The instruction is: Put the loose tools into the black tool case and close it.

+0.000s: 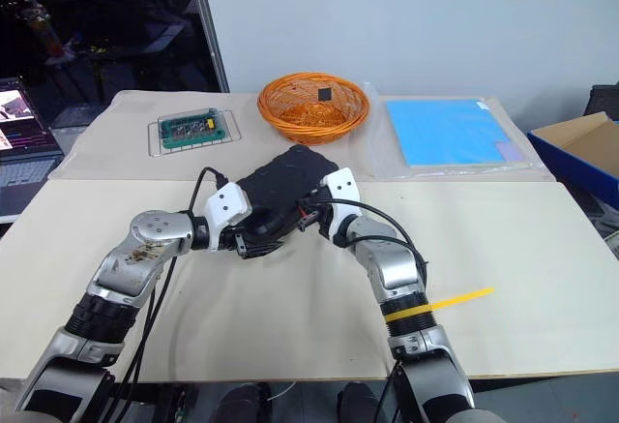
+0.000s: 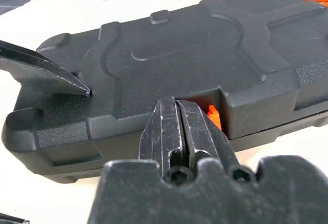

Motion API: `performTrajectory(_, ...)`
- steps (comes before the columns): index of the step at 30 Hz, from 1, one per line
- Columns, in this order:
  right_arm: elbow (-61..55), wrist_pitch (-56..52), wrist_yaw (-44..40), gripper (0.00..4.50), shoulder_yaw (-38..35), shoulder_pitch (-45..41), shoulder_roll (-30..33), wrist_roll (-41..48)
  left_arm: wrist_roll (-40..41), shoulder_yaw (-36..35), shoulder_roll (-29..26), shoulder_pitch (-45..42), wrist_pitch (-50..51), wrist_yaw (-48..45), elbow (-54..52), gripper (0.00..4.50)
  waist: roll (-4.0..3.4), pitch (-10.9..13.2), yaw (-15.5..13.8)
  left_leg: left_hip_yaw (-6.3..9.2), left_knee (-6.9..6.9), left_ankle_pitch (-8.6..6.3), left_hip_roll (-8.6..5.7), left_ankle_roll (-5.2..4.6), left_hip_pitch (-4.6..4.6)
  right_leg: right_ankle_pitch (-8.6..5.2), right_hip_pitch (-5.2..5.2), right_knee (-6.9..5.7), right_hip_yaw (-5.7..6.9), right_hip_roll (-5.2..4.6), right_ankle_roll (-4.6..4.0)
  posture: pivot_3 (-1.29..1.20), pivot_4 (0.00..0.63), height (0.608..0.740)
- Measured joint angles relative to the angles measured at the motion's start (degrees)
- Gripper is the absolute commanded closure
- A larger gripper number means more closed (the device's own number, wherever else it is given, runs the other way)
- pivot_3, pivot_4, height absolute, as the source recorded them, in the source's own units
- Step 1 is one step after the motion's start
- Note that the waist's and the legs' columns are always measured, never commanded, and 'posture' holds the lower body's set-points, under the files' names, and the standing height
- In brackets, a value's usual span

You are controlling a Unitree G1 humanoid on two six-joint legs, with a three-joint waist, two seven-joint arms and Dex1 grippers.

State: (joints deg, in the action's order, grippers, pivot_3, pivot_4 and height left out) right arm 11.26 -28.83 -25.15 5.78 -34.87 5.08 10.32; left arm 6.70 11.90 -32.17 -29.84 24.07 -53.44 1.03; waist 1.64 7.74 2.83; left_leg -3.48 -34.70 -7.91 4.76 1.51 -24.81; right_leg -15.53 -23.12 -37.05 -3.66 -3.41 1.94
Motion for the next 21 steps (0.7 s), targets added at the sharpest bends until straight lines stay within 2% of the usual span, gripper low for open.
performTrajectory(9,2.7,0.9,1.6,4.46,-0.9,0.0,-2.0,0.0,-0.1,0.0,0.1,0.2,0.0,0.2,0.6,0.0,0.1,-0.2,0.2,-0.03,0.08,-0.05,0.01,0.08,0.46,-0.02,0.12,0.02,-0.03,-0.04,-0.05,0.0,0.15,0.74)
performTrajectory(21,4.3,-2.3,3.1,4.46,-0.6,-1.4,-2.2,0.0,-0.1,0.3,0.1,0.5,0.0,0.3,1.2,0.0,0.61,-1.0,0.7,-0.02,0.41,-0.16,0.02,0.26,0.64,0.07,0.15,0.27,-0.03,-0.18,-0.28,0.0,0.15,0.74)
